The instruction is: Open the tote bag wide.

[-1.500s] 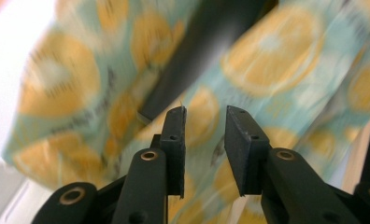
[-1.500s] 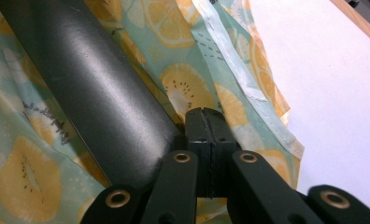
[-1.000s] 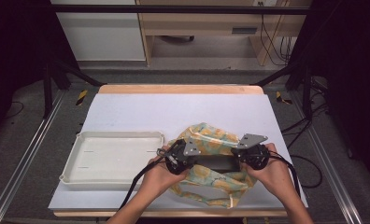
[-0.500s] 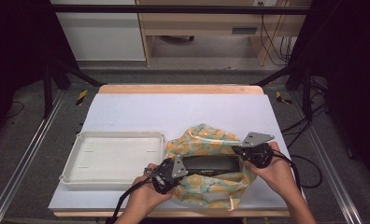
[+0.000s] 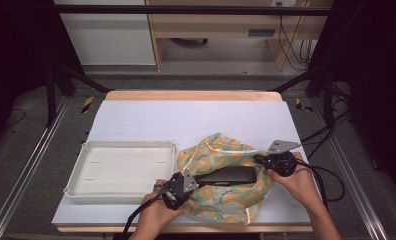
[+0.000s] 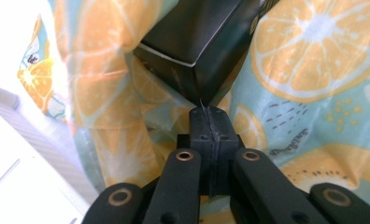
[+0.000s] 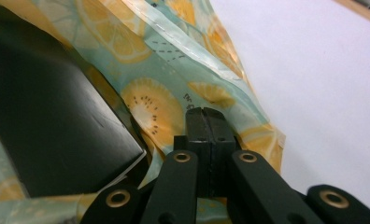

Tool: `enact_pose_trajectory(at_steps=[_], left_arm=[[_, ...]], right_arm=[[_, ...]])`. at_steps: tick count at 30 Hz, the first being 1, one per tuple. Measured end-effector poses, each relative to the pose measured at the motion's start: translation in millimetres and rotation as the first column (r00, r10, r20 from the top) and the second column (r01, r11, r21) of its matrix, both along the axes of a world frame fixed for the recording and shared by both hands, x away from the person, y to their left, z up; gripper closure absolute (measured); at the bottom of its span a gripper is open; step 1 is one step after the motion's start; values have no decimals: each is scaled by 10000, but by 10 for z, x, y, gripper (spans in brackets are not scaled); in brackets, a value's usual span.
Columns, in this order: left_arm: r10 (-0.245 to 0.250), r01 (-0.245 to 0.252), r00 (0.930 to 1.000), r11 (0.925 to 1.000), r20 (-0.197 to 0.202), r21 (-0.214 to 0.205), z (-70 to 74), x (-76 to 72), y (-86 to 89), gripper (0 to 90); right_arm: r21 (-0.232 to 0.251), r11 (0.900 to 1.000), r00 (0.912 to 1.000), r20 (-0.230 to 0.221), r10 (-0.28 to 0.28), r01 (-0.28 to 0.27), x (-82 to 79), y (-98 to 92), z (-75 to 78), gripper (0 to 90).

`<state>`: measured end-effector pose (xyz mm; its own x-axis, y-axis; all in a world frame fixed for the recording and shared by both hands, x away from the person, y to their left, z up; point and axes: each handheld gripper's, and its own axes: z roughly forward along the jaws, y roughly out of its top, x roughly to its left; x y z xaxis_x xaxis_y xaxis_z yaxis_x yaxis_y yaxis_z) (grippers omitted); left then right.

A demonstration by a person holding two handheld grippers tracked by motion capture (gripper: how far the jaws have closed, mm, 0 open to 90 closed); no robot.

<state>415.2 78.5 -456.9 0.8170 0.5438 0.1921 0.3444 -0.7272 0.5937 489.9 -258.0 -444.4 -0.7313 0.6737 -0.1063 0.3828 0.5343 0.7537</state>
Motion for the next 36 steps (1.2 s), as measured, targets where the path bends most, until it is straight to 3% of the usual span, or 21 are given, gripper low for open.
enact_pose_trajectory(at_steps=[14, 36], left_arm=[[258, -257, 9996, 9995, -91, 206, -76, 31, 16, 900], [287, -283, 9993, 9995, -255, 149, -85, 60, 92, 900]], right_arm=[[-584, 9979, 9972, -673, -335, 296, 140, -88, -277, 900], [-1161, 9923, 9934, -1008, -553, 434, 97, -111, -270, 900]])
